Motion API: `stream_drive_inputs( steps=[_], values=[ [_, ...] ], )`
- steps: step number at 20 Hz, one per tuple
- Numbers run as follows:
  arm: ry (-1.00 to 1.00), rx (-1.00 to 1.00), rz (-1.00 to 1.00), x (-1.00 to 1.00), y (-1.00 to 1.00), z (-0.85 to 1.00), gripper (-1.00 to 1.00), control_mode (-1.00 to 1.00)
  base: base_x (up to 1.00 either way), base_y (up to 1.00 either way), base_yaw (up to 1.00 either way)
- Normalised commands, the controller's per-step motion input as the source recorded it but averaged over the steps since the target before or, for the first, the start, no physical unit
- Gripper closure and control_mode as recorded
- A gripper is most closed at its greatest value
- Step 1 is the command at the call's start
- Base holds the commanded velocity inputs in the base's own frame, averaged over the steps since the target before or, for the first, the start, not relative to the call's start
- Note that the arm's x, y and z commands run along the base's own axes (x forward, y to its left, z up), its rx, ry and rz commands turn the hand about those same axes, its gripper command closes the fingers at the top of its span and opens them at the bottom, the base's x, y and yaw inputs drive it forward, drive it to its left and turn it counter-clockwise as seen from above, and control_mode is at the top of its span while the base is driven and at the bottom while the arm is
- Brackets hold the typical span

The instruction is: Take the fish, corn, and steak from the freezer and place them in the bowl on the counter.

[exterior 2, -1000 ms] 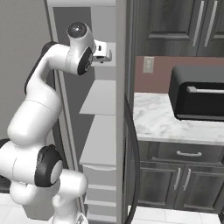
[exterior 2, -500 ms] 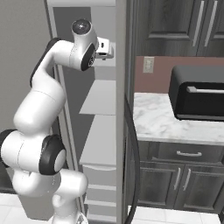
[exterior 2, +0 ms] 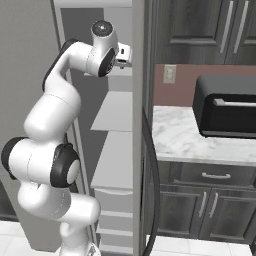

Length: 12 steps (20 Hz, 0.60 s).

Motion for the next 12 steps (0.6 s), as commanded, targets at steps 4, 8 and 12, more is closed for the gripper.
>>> stream_drive_inputs(
  steps=[4,8,12],
  values=[
    [0.01,0.05,-0.04,0.18,0.01,0.0,-1.0,-1.0,0.0,0.0,0.0],
    [0.0,0.0,0.0,0.1,0.06,0.0,-1.0,-1.0,0.0,0.0,0.0],
    [-0.01,0.0,0.0,0.19,0.01,0.0,-1.0,-1.0,0.0,0.0,0.0]
  ],
)
